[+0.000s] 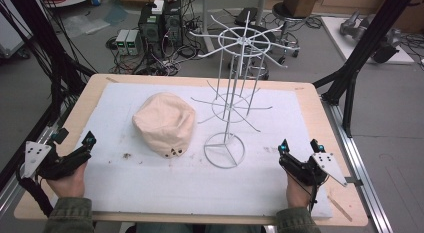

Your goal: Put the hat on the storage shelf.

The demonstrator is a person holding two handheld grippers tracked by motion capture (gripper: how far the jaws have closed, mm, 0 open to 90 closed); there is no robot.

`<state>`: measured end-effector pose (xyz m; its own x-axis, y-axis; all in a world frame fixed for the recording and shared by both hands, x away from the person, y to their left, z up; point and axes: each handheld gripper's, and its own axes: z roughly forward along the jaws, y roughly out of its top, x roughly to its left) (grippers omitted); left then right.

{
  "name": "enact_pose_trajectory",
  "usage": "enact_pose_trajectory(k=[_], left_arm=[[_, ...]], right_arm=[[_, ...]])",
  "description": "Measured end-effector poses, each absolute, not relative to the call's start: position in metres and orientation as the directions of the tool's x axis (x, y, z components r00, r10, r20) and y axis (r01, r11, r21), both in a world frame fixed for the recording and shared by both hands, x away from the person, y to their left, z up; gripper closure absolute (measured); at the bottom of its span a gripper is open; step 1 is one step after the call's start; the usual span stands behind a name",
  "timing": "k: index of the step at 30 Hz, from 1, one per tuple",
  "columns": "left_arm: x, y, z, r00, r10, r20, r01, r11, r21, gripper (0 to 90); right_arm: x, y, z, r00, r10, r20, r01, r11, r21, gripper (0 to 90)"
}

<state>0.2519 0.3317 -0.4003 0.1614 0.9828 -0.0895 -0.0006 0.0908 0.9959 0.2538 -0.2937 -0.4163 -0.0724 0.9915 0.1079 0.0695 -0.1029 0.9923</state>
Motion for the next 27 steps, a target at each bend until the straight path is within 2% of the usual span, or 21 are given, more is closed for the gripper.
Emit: enact_pose_trajectory(k=[6, 27], left_arm=[[0.260, 0.328, -0.390, 0.180, 0.978, -0.105, 0.007, 0.106, 0.994, 17.0], [0.312, 0.302, -0.348, 0.250, 0.967, -0.060, 0.077, 0.041, 0.996, 16.7]], right_arm=[[0.254, -0.292, -0.416, -0.080, 0.992, 0.098, 0.072, -0.092, 0.993, 4.8], [0.254, -0.291, -0.416, -0.088, 0.991, 0.105, 0.075, -0.099, 0.992, 4.8]])
